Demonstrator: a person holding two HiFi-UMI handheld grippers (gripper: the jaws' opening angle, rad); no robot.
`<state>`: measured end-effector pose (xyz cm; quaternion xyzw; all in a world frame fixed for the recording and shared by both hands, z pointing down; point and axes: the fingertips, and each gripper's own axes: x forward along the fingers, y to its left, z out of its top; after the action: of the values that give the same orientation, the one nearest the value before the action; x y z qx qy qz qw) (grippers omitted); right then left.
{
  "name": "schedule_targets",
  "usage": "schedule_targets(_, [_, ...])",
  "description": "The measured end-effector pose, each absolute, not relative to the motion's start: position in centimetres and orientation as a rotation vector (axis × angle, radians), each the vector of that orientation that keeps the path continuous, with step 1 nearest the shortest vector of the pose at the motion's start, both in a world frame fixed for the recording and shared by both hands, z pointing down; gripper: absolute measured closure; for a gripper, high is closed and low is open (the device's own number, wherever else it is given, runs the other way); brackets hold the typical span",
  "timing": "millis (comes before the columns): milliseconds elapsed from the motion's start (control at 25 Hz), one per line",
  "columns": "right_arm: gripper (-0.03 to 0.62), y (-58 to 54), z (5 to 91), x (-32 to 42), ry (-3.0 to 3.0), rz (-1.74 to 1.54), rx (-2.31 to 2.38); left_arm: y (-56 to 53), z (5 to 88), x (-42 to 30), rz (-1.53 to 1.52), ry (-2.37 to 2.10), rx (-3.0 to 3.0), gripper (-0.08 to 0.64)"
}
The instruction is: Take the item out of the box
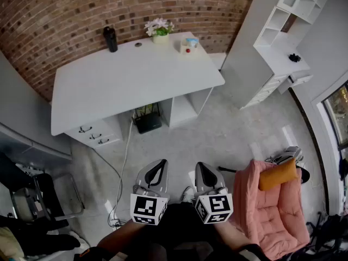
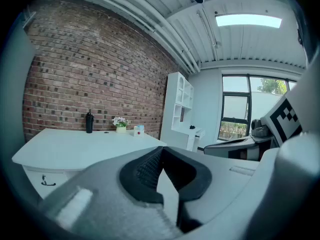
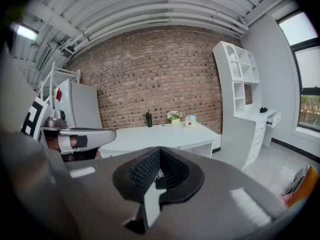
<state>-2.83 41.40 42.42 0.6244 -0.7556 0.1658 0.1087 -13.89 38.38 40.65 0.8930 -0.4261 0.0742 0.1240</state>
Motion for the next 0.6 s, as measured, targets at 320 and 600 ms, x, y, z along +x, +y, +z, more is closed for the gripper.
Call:
schedule_targets(320, [0.594,41.4,42.0,-3.5,-2.212,0.476,1.875,38.3,40.3,-15.0,0.191,-1.249,2.615,0.555])
schedule_targets(600, [0.592,41.1,41.9,-5.1,-2.223,0.495,1.877,38.0,40.5,-16.4,0.181,-1.229,2.615,0.555])
